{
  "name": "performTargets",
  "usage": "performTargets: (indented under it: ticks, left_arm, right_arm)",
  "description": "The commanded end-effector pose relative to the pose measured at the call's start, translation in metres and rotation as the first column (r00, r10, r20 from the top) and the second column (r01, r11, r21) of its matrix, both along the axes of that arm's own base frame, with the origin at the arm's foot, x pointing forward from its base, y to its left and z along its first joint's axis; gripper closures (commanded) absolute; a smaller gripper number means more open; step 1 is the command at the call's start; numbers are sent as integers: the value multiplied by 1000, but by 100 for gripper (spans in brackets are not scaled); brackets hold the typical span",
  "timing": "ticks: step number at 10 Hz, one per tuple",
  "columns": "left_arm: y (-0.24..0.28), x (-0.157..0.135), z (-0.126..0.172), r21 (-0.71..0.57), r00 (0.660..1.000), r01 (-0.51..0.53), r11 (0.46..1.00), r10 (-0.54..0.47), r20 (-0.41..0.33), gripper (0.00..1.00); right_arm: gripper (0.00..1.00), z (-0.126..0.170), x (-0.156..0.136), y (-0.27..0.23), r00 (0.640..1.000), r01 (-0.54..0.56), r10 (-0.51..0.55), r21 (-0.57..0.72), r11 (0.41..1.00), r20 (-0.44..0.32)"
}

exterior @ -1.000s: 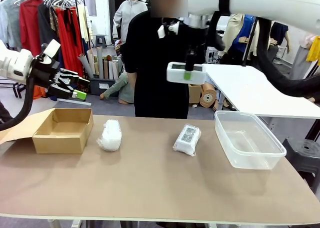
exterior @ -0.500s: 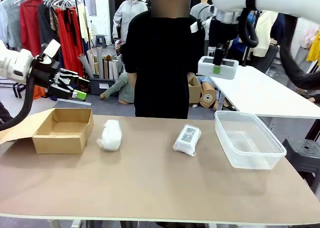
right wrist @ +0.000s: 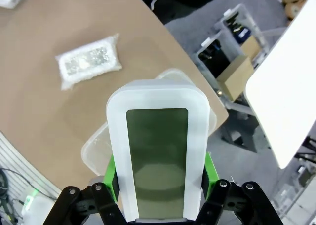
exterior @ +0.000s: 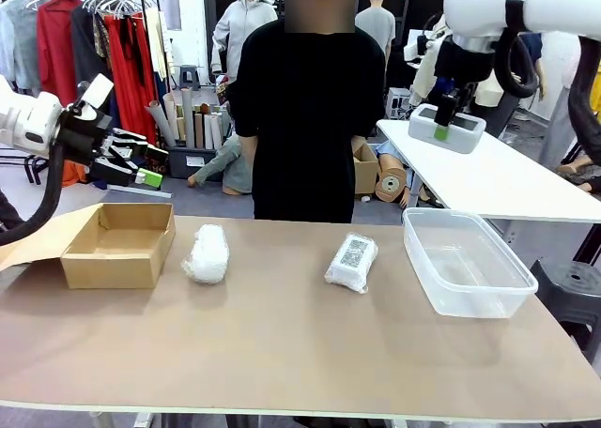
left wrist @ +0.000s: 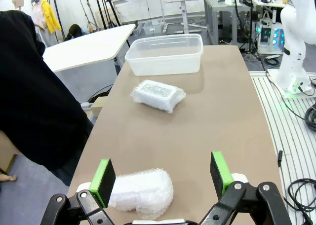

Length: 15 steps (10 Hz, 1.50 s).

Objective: Separate and place wrapped and unwrapped clocks.
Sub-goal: If the picked Digital clock is wrapped, place it in the Package Box ; if not, place it in the Organizing box.

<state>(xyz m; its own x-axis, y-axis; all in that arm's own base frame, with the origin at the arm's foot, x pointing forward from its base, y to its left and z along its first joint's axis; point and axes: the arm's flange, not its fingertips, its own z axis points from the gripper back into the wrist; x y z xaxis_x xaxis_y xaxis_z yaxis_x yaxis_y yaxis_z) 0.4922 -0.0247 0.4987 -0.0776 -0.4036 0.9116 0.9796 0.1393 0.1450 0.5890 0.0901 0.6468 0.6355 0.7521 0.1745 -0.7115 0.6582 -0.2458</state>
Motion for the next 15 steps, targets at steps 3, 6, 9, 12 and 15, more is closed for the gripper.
performTargets:
  ticks: [3,6,9,12,15]
  left_arm:
    - [-1,0,1,-1,1000,2,1000,-2,2,0]
    - [-1,0,1,-1,1000,2,1000,-2,2,0]
    - [-1,0,1,-1,1000,2,1000,-2,2,0]
    - [-1,0,1,-1,1000,2,1000,-2,2,0]
    - [-1,0,1,-1,1000,2,1000,-2,2,0]
  right_arm:
    - [100,-11,3,-14,998,48,-52,111,993,26]
    - [100,-12,6,-18,999,44,-43,26,999,-7]
    - [100,-12,6,-18,999,44,-43,26,999,-7]
    - [100,-24,15,-27,995,96,-96,22,995,-7]
    - [100,-60,10,-74,976,199,-196,32,979,-93]
